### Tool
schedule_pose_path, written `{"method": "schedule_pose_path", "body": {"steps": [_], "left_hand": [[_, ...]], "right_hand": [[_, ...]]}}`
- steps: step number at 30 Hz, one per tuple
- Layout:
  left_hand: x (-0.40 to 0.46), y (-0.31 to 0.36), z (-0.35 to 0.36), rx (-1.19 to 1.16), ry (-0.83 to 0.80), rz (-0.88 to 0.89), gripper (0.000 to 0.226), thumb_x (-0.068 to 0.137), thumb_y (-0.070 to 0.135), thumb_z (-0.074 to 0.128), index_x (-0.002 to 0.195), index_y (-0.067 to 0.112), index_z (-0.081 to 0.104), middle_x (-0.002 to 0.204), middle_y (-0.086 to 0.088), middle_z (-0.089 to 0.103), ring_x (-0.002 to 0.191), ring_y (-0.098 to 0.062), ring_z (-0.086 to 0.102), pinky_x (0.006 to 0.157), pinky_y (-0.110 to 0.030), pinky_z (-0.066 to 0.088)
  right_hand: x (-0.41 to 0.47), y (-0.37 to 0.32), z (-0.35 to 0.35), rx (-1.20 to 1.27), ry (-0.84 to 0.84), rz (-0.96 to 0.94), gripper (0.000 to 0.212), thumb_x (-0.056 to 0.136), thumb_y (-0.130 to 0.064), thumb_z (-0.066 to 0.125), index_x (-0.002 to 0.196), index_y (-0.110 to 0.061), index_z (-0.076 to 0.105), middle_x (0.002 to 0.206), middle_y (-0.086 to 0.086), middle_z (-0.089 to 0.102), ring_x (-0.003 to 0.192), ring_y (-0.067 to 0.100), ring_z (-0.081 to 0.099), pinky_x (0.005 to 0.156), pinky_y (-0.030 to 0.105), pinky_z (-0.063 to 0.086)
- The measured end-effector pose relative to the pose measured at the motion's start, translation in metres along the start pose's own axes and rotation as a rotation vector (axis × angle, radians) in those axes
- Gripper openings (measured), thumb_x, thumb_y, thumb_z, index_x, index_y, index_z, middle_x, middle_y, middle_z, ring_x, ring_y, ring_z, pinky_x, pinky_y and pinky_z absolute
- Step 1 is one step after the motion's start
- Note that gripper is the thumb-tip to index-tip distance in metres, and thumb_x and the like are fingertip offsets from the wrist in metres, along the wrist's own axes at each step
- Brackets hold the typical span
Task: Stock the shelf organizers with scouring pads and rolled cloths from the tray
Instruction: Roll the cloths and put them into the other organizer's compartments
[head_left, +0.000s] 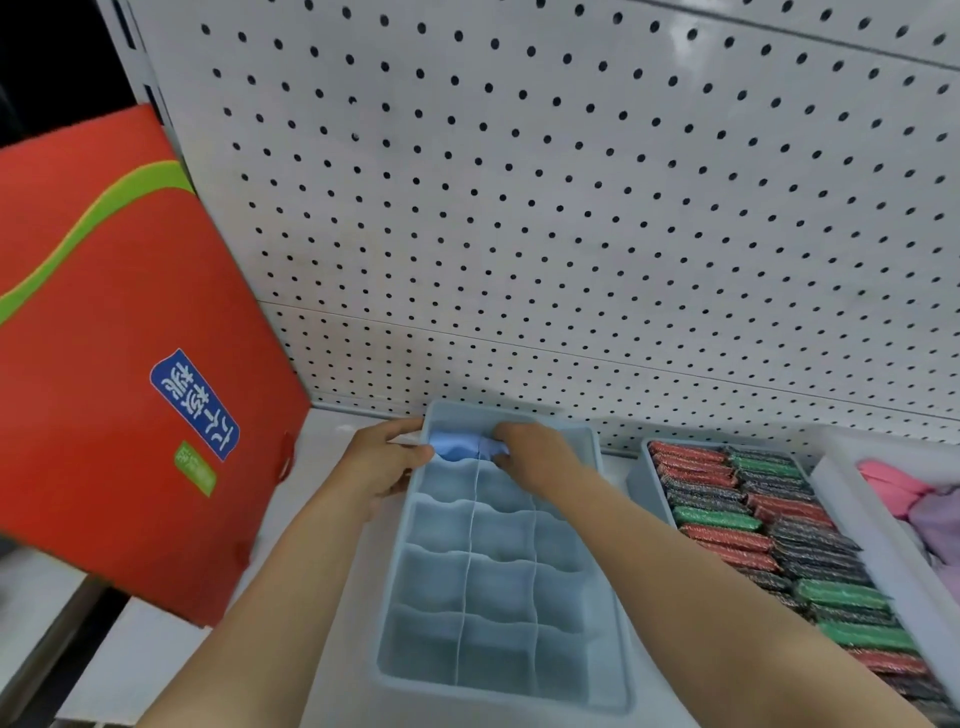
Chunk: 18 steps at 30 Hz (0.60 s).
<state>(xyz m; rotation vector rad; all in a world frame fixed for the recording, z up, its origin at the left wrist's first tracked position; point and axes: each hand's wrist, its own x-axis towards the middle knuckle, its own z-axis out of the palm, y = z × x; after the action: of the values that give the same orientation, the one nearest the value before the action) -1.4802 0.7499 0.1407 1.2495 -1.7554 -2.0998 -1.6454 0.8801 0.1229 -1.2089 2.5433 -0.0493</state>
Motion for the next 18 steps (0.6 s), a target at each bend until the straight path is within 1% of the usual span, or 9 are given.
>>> {"method": "schedule_pose_path", "body": {"steps": [3, 5, 8, 11, 13, 14, 16, 17, 18], "left_hand": [[-0.002, 0.002, 0.004, 0.025, 0.041, -0.004, 0.034, 0.089, 0.002, 0.064, 0.113, 0.026, 0.068, 0.104, -0.008, 0.072, 0.092, -0.028, 0.068, 0.078, -0.036, 0.058], [-0.010, 0.006, 0.008, 0.046, 0.072, -0.006, 0.034, 0.090, 0.002, 0.063, 0.114, 0.025, 0.066, 0.101, -0.007, 0.071, 0.087, -0.027, 0.067, 0.072, -0.034, 0.057], [-0.010, 0.010, 0.015, 0.051, 0.165, 0.024, 0.031, 0.090, 0.000, 0.063, 0.114, 0.019, 0.063, 0.095, -0.008, 0.067, 0.080, -0.026, 0.064, 0.063, -0.030, 0.051], [-0.013, 0.010, 0.027, 0.132, 0.226, 0.050, 0.032, 0.089, -0.001, 0.064, 0.115, 0.017, 0.063, 0.099, -0.012, 0.065, 0.080, -0.030, 0.063, 0.072, -0.035, 0.052], [-0.014, 0.011, 0.038, 0.200, 0.315, 0.058, 0.032, 0.085, 0.004, 0.067, 0.114, 0.018, 0.065, 0.103, -0.013, 0.066, 0.088, -0.034, 0.065, 0.083, -0.043, 0.054], [0.013, -0.002, 0.036, 0.319, 0.380, 0.056, 0.038, 0.082, 0.014, 0.070, 0.119, 0.018, 0.064, 0.108, -0.013, 0.067, 0.093, -0.036, 0.066, 0.087, -0.047, 0.054], [0.100, -0.037, 0.023, 0.579, 0.525, 0.073, 0.071, 0.072, 0.040, 0.070, 0.137, 0.021, 0.049, 0.127, -0.019, 0.061, 0.109, -0.043, 0.061, 0.090, -0.055, 0.051], [0.116, -0.032, 0.038, 0.633, 0.572, 0.091, 0.082, 0.069, 0.046, 0.066, 0.142, 0.021, 0.041, 0.134, -0.024, 0.054, 0.116, -0.048, 0.055, 0.091, -0.059, 0.049], [0.107, -0.024, 0.064, 0.668, 0.603, 0.157, 0.079, 0.072, 0.044, 0.065, 0.142, 0.018, 0.039, 0.136, -0.029, 0.050, 0.119, -0.051, 0.050, 0.094, -0.061, 0.046]], "right_hand": [[0.000, -0.001, -0.004, 0.008, -0.028, -0.003, 0.026, 0.098, -0.027, 0.047, 0.117, -0.014, 0.058, 0.119, 0.010, 0.063, 0.109, 0.032, 0.059, 0.074, 0.031, 0.039], [-0.005, -0.004, -0.010, 0.015, -0.038, -0.024, 0.028, 0.099, -0.027, 0.044, 0.120, -0.014, 0.057, 0.121, 0.009, 0.062, 0.110, 0.031, 0.058, 0.076, 0.033, 0.042], [-0.024, -0.003, -0.028, 0.069, 0.051, -0.087, 0.037, 0.098, -0.029, 0.050, 0.133, -0.016, 0.052, 0.134, 0.007, 0.054, 0.123, 0.028, 0.051, 0.089, 0.038, 0.045], [-0.049, 0.015, -0.058, 0.187, 0.205, -0.158, 0.047, 0.096, -0.028, 0.057, 0.141, -0.017, 0.047, 0.143, 0.006, 0.047, 0.130, 0.025, 0.045, 0.102, 0.042, 0.043], [-0.069, 0.041, -0.082, 0.246, 0.306, -0.176, 0.044, 0.097, -0.028, 0.057, 0.138, -0.018, 0.050, 0.142, 0.005, 0.049, 0.124, 0.025, 0.050, 0.100, 0.041, 0.044], [-0.080, 0.060, -0.094, 0.270, 0.360, -0.176, 0.041, 0.097, -0.028, 0.057, 0.136, -0.018, 0.053, 0.140, 0.005, 0.051, 0.120, 0.024, 0.053, 0.097, 0.039, 0.045], [-0.102, 0.099, -0.114, 0.320, 0.471, -0.173, 0.035, 0.097, -0.029, 0.058, 0.131, -0.019, 0.058, 0.133, 0.004, 0.057, 0.113, 0.022, 0.058, 0.092, 0.037, 0.048], [-0.114, 0.124, -0.122, 0.336, 0.518, -0.156, 0.033, 0.097, -0.029, 0.058, 0.128, -0.019, 0.060, 0.129, 0.004, 0.059, 0.111, 0.021, 0.060, 0.091, 0.036, 0.049], [-0.125, 0.149, -0.128, 0.339, 0.551, -0.127, 0.031, 0.098, -0.029, 0.058, 0.127, -0.018, 0.061, 0.126, 0.004, 0.061, 0.110, 0.020, 0.061, 0.092, 0.036, 0.049]]}}
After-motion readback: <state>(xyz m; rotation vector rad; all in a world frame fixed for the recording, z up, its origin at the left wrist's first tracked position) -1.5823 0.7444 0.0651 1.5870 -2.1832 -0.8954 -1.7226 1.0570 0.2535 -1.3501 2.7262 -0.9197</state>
